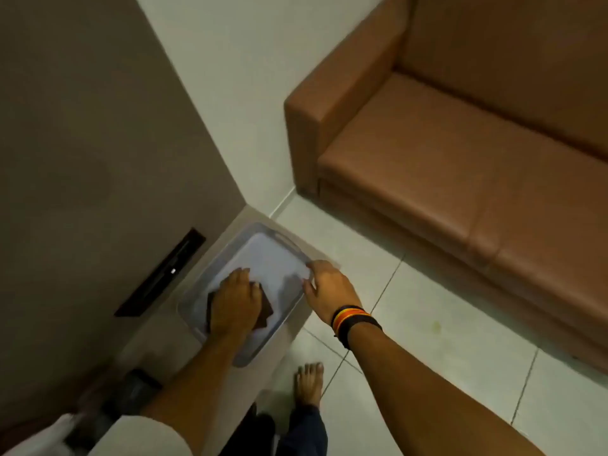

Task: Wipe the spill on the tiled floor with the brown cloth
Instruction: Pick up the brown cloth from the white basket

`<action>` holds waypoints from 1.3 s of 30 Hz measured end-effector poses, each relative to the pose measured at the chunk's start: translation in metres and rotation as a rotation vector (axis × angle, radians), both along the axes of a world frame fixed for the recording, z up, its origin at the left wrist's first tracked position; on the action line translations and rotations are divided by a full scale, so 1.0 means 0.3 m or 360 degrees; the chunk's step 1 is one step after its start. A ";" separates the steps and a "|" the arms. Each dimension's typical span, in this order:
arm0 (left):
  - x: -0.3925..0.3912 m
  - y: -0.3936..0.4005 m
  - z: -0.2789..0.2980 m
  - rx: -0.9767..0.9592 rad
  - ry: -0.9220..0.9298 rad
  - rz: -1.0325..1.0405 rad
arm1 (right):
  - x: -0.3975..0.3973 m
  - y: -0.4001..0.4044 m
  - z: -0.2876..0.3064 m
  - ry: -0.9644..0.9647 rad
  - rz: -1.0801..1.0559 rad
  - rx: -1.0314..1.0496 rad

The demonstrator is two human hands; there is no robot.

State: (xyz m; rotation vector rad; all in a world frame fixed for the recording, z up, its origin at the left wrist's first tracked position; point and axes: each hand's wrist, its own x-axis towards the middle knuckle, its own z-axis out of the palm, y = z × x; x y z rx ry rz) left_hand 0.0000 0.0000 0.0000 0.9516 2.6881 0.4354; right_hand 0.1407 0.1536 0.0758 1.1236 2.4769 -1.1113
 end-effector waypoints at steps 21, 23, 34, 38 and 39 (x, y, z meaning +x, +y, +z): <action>-0.208 -0.131 -0.397 0.0119 -0.0798 0.1136 | -0.457 -0.269 -0.648 -0.0152 -0.0870 -0.0973; -0.177 -0.100 -0.318 0.0284 -0.0790 0.1056 | -0.419 -0.244 -0.595 0.0022 -0.0962 -0.1021; 0.336 0.273 -0.099 0.0405 -0.0673 0.0074 | 0.266 -0.014 -0.381 0.0651 -0.1972 -0.0988; 0.710 0.371 -0.209 0.0302 -0.0909 -0.0080 | 0.654 0.014 -0.467 0.0673 -0.2240 -0.0746; 0.802 0.375 -0.256 0.0260 -0.0986 -0.0077 | 0.750 0.008 -0.508 0.0631 -0.2254 -0.0706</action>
